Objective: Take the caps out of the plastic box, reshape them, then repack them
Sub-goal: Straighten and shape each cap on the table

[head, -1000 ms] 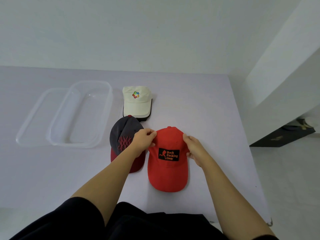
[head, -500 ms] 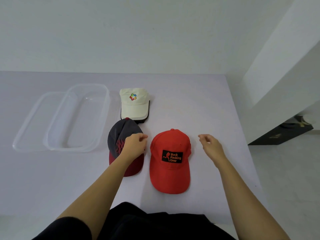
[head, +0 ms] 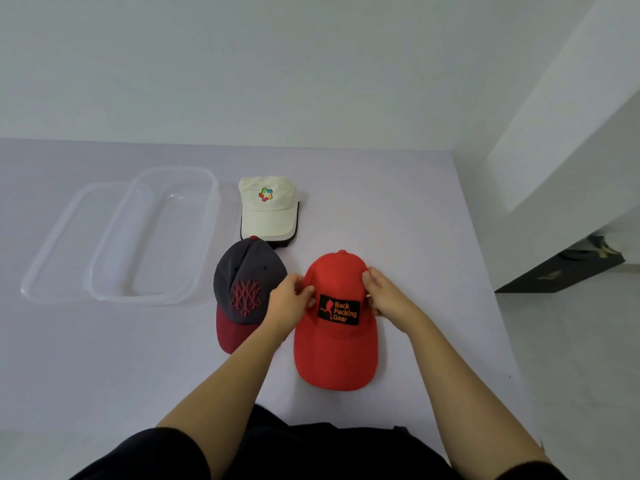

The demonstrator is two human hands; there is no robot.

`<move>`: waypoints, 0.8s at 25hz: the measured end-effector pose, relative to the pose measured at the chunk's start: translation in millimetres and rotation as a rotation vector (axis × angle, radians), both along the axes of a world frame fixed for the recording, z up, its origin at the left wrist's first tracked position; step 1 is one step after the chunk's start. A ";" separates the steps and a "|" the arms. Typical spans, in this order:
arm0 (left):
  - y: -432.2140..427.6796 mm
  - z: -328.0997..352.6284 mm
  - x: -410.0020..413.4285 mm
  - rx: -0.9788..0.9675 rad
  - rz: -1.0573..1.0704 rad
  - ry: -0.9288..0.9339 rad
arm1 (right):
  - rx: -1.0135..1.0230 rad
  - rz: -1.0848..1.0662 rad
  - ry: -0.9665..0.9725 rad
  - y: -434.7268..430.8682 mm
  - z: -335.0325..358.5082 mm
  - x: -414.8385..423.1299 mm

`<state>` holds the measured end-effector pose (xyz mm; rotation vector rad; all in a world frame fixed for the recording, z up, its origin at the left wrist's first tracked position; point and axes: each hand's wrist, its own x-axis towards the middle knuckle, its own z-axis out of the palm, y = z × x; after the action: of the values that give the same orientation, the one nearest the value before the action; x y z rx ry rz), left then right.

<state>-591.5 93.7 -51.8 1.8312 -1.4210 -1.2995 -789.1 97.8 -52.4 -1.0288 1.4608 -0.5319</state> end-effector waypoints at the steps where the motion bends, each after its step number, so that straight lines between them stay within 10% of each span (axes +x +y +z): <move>1: -2.6 -0.4 4.9 -0.001 0.023 0.007 | -0.041 -0.037 0.018 -0.7 -0.8 -2.6; 9: -29.6 28.3 -6.4 0.465 0.020 0.403 | -0.110 -0.026 0.037 -2.6 -2.7 -9.9; 20: -44.1 29.9 -18.4 0.466 -0.023 0.437 | -0.052 -0.022 -0.115 -11.9 -2.4 -2.2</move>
<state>-609.9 49.7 -21.9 1.6444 -0.9609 -2.0225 -791.3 85.9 -54.8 -1.0075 1.3643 -0.6372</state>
